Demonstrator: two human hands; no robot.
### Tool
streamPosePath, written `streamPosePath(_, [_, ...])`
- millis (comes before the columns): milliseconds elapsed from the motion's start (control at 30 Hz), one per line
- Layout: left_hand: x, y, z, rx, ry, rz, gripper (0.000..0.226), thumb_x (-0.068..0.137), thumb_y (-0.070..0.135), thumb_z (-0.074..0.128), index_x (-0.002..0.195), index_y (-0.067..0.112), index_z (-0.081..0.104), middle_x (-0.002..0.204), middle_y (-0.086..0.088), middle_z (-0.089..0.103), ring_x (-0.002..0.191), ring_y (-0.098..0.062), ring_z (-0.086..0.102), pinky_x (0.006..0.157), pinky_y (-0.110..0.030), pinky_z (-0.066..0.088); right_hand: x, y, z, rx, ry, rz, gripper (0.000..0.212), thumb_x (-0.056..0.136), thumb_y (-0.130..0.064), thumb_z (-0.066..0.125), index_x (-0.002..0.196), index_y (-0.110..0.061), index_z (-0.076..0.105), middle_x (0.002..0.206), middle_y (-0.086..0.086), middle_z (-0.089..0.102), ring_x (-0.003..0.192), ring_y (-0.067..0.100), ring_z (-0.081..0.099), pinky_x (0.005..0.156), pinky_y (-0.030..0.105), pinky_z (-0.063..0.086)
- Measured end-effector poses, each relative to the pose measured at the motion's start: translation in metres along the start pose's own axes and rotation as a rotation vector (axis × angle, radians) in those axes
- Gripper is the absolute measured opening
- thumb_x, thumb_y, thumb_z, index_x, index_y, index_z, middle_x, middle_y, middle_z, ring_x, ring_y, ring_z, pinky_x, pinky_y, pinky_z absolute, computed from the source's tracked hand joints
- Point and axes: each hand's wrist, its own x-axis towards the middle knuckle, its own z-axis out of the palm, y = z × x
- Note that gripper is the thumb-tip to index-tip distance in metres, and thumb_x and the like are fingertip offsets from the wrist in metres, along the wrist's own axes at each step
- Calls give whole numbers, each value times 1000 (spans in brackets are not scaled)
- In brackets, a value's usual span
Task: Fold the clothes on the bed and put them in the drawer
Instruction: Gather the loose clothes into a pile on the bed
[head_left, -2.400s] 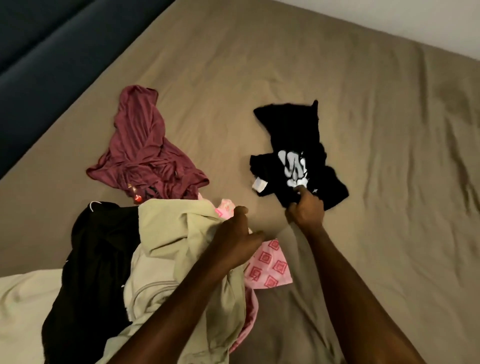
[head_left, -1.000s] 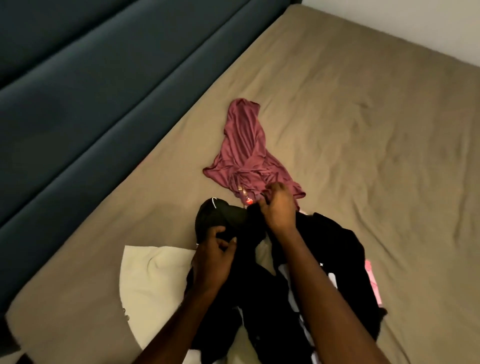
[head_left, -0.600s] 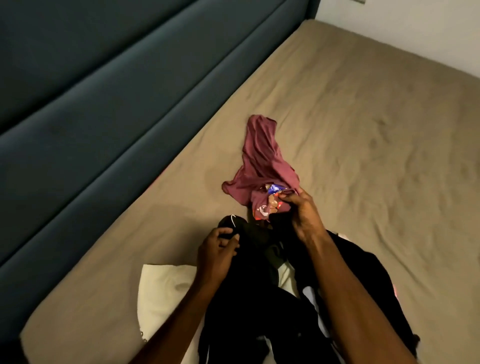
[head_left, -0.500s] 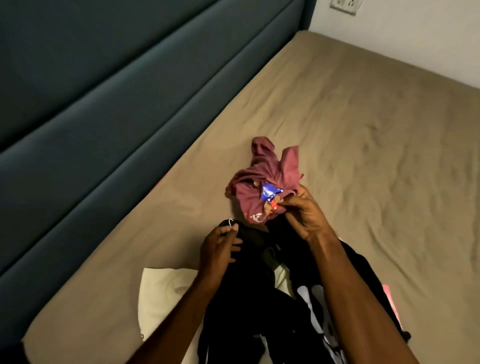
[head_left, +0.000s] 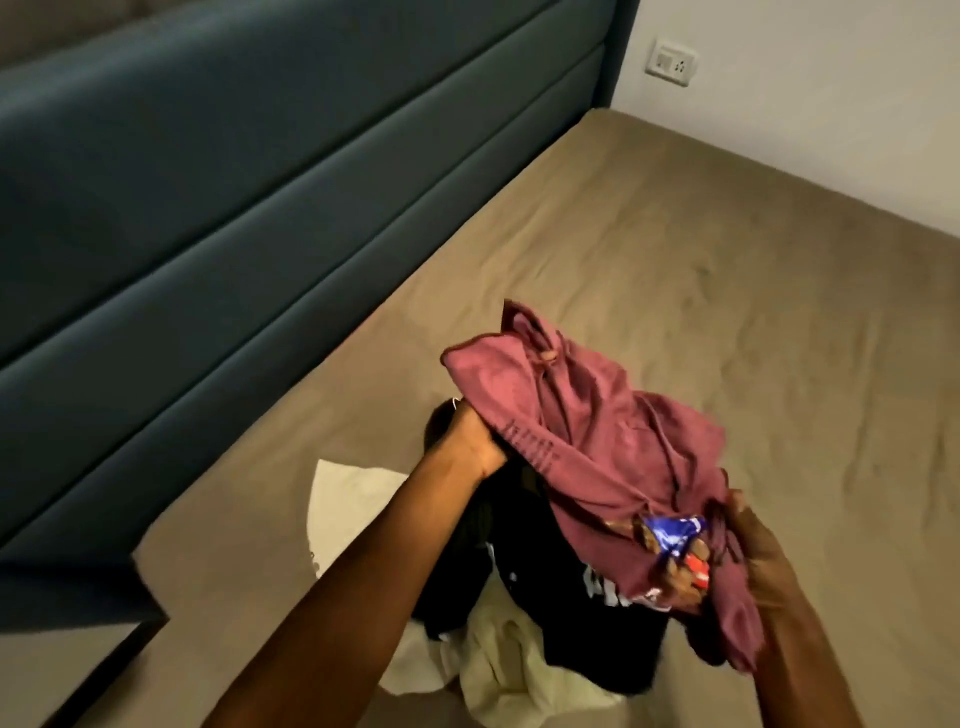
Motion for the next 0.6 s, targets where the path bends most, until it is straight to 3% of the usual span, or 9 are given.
streamPosePath(33, [-1, -19, -6, 8, 33, 2, 28, 109, 28, 42, 96, 17, 64, 97, -6, 68, 84, -19, 64, 78, -35, 55, -17, 5, -2, -138, 208, -1, 47, 106, -38, 55, 110, 8, 63, 90, 24, 71, 78, 36, 71, 74, 45, 57])
streamPosePath(100, [-7, -56, -30, 116, 106, 36, 23, 105, 31, 53, 104, 17, 71, 104, -12, 75, 88, -24, 69, 84, -40, 59, -28, 17, -11, -785, 605, -150, 26, 101, -23, 64, 88, 0, 68, 68, 8, 70, 53, 21, 66, 54, 32, 54])
streamPosePath(133, [-11, -70, -44, 198, 193, 65, 20, 102, 28, 58, 108, 16, 73, 104, -12, 75, 89, -27, 71, 84, -43, 61, -30, 23, -19, -1097, 714, -137, 20, 99, -22, 68, 87, -6, 70, 64, 0, 70, 53, 15, 66, 55, 33, 51])
streamPosePath(200, [-24, -100, -83, 354, 344, 135, 15, 92, 16, 63, 102, 15, 74, 95, -12, 75, 86, -34, 71, 79, -51, 62, -34, 42, -30, -1553, 878, -68, 15, 88, -19, 76, 97, -9, 71, 80, 5, 73, 76, 29, 72, 65, 40, 51])
streamPosePath(300, [-37, -128, -151, 426, 484, 179, 21, 89, 4, 62, 91, 22, 73, 94, -11, 76, 89, -33, 73, 78, -47, 61, -33, 90, -36, -1768, 1055, -306, 23, 80, -21, 62, 96, -5, 65, 93, 20, 62, 86, 42, 62, 65, 43, 48])
streamPosePath(367, [-43, -134, -193, 421, 685, 205, 24, 83, 0, 64, 91, 22, 73, 99, -12, 76, 91, -35, 72, 77, -40, 59, -26, 125, -10, -1819, 997, -484, 24, 76, -21, 59, 95, -7, 66, 94, 17, 61, 81, 38, 58, 62, 38, 46])
streamPosePath(433, [-43, -138, -226, 487, 850, 193, 29, 82, 2, 70, 109, 13, 71, 114, -12, 71, 101, -34, 68, 83, -36, 54, -7, 165, 8, -1797, 760, -509, 15, 76, -16, 61, 90, -13, 67, 88, 10, 63, 74, 31, 58, 61, 32, 40])
streamPosePath(533, [-32, -138, -262, 648, 922, 113, 64, 77, 14, 84, 132, 3, 54, 133, -21, 59, 117, -42, 60, 95, -47, 52, 29, 242, 21, -1709, 368, -284, 16, 80, -11, 65, 89, -22, 72, 85, -1, 71, 72, 22, 68, 65, 20, 43])
streamPosePath(600, [-18, -136, -279, 637, 884, 29, 78, 76, 21, 89, 136, -3, 46, 138, -25, 54, 122, -46, 57, 97, -48, 50, 55, 293, 17, -1762, 154, -107, 24, 85, -22, 73, 110, -20, 73, 104, 0, 74, 89, 19, 71, 75, 24, 55])
